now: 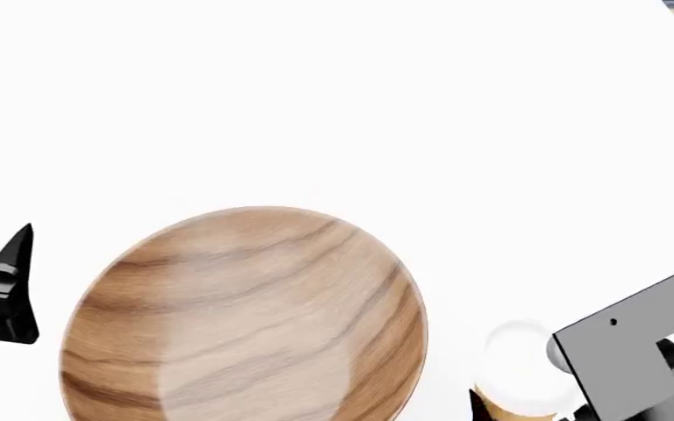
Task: Place the cup inside the bowl on the dining table and move the bowl to any counter.
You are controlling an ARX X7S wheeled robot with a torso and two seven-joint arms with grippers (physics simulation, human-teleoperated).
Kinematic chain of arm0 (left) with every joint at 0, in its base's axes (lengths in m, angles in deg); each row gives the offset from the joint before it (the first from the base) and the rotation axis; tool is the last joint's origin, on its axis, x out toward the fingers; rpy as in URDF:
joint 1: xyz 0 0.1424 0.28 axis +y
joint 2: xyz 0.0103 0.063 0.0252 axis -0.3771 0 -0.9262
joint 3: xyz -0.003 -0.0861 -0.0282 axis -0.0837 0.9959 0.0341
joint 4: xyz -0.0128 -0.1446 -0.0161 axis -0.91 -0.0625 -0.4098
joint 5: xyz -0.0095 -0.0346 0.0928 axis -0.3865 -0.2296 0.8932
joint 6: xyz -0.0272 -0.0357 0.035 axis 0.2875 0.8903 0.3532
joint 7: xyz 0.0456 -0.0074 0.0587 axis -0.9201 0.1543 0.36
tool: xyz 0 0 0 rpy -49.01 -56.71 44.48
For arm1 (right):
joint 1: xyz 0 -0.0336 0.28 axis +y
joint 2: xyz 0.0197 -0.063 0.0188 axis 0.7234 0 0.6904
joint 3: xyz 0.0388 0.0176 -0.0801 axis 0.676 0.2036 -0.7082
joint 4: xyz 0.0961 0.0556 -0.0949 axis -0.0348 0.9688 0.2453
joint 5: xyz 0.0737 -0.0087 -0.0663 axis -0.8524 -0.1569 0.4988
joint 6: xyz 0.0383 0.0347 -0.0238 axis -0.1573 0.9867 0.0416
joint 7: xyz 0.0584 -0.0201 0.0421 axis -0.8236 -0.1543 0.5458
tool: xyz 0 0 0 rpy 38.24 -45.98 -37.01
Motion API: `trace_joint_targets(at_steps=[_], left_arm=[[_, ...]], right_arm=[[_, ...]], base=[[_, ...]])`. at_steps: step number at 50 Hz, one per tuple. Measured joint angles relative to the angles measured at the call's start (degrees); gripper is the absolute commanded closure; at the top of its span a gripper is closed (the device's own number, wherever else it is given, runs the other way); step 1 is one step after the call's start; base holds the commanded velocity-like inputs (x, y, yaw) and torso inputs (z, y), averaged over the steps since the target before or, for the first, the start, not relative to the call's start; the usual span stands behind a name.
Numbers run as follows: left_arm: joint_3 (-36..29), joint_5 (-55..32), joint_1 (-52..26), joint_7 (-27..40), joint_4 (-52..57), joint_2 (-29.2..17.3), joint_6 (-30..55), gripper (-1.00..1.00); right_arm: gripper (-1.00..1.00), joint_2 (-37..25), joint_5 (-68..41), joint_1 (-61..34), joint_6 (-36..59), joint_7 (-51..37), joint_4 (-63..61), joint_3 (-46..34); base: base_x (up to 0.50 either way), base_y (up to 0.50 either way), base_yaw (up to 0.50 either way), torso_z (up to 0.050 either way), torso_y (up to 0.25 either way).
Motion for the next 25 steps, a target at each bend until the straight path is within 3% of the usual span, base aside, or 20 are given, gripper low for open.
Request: trace_joint_targets(at_steps=[12,25], left_arm=[[0.06,-0.20,0.34,0.13,-0.38,-0.14,-0.69,-1.00],[0.39,-0.50,0.49,0.36,-0.62,-0.41,-0.89,-1.00]], right_arm=[[1.00,1.85,-5.43,-10.79,5.01,-3.75,0.51,0.67],[1.00,7.12,-4.61,-27.10,7.12,-4.43,6.08,-5.15]], base=[[0.00,0.00,0.00,0.000,0.000],[0.00,0.00,0.00,0.000,0.000]])
